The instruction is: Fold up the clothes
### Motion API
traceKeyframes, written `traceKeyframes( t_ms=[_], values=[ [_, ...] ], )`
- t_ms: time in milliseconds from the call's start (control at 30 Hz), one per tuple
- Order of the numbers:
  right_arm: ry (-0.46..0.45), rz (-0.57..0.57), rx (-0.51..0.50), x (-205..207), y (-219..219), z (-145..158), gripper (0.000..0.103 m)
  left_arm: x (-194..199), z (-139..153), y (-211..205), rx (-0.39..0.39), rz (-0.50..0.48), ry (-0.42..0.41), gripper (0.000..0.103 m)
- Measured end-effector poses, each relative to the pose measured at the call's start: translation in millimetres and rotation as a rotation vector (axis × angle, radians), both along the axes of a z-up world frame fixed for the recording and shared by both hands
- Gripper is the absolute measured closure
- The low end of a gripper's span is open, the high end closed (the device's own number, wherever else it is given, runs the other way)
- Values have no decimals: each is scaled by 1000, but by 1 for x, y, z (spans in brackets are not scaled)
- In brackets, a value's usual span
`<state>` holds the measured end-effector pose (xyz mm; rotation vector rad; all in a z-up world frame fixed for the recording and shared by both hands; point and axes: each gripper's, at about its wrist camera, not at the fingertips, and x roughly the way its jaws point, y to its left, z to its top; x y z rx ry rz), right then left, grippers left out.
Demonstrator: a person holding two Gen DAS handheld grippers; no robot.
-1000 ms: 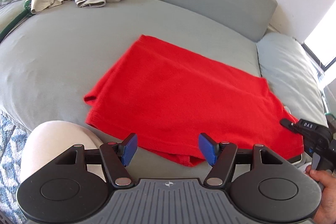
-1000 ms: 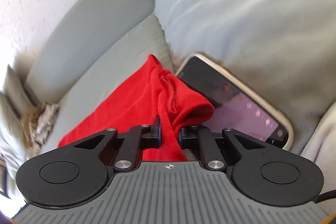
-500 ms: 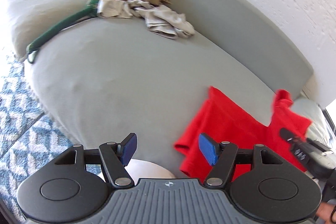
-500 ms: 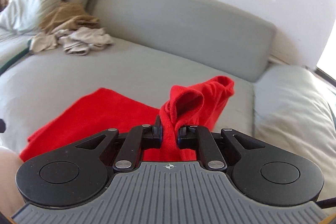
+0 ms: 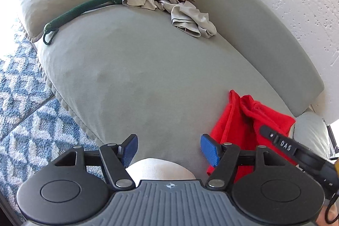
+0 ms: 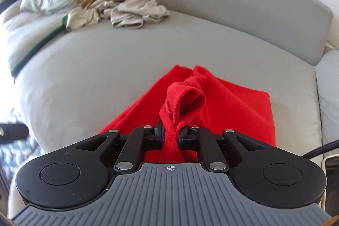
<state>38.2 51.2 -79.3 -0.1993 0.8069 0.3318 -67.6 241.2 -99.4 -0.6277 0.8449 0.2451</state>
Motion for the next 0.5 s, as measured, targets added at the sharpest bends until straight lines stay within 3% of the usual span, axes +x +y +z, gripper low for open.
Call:
traceKeyframes(
  t_ms=[200, 500],
  values=[
    [18, -46, 79, 13, 4, 16, 91, 0, 0, -1, -1, -10, -3, 39],
    [55, 15, 55, 7, 21, 4, 91, -4, -2, 4, -6, 17, 17, 39]
  ],
)
